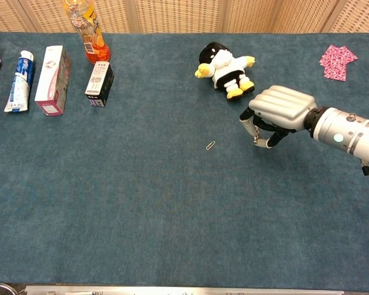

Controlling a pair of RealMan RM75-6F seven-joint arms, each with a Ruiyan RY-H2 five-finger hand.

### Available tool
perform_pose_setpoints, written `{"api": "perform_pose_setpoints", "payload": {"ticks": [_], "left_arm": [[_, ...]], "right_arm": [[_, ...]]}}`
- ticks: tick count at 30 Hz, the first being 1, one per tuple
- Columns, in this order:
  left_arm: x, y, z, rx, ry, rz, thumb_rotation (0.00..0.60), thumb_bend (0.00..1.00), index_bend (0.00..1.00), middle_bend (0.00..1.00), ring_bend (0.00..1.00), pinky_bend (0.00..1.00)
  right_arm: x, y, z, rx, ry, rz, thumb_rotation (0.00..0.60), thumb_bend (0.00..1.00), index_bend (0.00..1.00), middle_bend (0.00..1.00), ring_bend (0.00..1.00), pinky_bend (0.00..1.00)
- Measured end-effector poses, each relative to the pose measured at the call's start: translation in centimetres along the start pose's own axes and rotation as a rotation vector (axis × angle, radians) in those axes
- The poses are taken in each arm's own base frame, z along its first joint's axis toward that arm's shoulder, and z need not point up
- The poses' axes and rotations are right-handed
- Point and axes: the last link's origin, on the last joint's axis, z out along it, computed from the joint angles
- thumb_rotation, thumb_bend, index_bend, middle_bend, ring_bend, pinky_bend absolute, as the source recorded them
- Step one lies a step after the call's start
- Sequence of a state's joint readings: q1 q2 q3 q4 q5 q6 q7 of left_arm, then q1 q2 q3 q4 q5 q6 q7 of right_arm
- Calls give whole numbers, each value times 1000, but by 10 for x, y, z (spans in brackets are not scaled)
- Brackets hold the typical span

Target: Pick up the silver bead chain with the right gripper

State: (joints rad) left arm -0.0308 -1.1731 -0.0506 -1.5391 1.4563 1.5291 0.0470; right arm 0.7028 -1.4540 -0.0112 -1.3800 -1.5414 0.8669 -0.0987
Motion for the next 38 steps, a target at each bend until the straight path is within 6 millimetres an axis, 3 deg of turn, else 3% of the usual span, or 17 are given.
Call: {"api": "perform_pose_setpoints", "payload": {"ticks": [7,13,22,38], "left_arm": [[1,3,-2,-6,0,2,600,205,39,39,61,57],[2,2,-6,0,0,0,600,205,39,39,61,57],[2,-2,-11,14,-2,-8,600,204,40,39,61,57],[0,-4,-11,10,-6,-8,600,205,40,38,61,57]], "right_arm": [[20,-17,2,45,31,189,600,377,698,917,999,1000],[25,-34,8,96,4,304,600,377,698,917,999,1000],[11,-54,22,117,-63,427,600,377,698,917,999,1000],[-5,-56,28,107,-104,457,600,377,698,917,999,1000]]}}
